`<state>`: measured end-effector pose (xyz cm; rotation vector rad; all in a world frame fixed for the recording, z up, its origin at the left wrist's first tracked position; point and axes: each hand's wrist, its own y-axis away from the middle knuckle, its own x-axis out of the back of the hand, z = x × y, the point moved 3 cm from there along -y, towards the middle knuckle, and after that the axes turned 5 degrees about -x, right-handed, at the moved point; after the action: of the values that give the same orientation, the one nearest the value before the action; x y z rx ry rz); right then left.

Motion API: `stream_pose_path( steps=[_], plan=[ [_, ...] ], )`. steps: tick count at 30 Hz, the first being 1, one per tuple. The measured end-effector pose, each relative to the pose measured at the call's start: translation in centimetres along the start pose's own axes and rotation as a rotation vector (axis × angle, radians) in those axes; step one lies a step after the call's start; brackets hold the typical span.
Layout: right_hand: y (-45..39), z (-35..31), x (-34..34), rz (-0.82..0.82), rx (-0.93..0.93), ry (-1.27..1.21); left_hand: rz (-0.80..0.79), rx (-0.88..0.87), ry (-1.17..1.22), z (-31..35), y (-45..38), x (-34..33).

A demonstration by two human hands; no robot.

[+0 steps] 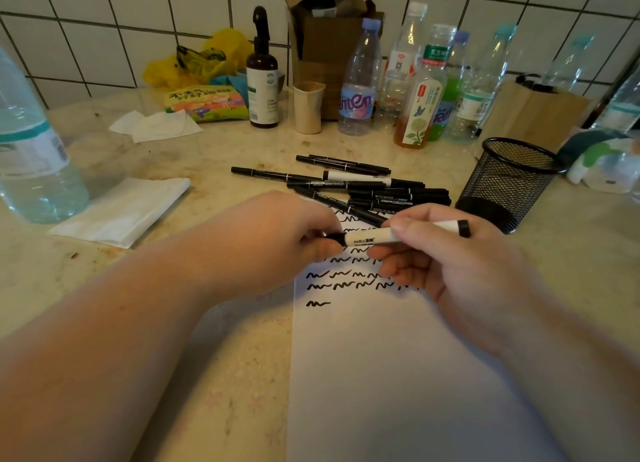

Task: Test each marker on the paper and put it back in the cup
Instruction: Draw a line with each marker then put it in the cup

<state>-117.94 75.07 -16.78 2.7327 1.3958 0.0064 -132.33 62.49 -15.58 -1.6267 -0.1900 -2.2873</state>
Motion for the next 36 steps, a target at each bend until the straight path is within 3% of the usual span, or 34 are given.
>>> stream_pose_path(
  steps=[5, 14, 20, 25, 36],
  plan=[
    [-0.1, -0.2, 0.0, -0.028, -0.029, -0.128, -0.003, -0.055, -0.032, 0.3, 0.0, 0.4],
    [-0.5, 0.3, 0.0, -0.043, -0.012, -0.128, 0.039, -0.138, -0.155, 1.3, 0.3, 0.5],
    [-0.4, 1.1, 0.2, -0.050, -0.027, -0.006, -0.071, -0.128, -0.320, 1.0, -0.1, -0.2],
    [0.1, 0.8, -0.3, -0.099, 0.059, 0.100, -0.051, -0.073, -0.175, 0.7, -0.3, 0.1],
    [1.0, -0.5, 0.6, 0.088, 0.237, 0.212, 0.045, 0.053, 0.051, -0.3, 0.2, 0.1]
  ],
)
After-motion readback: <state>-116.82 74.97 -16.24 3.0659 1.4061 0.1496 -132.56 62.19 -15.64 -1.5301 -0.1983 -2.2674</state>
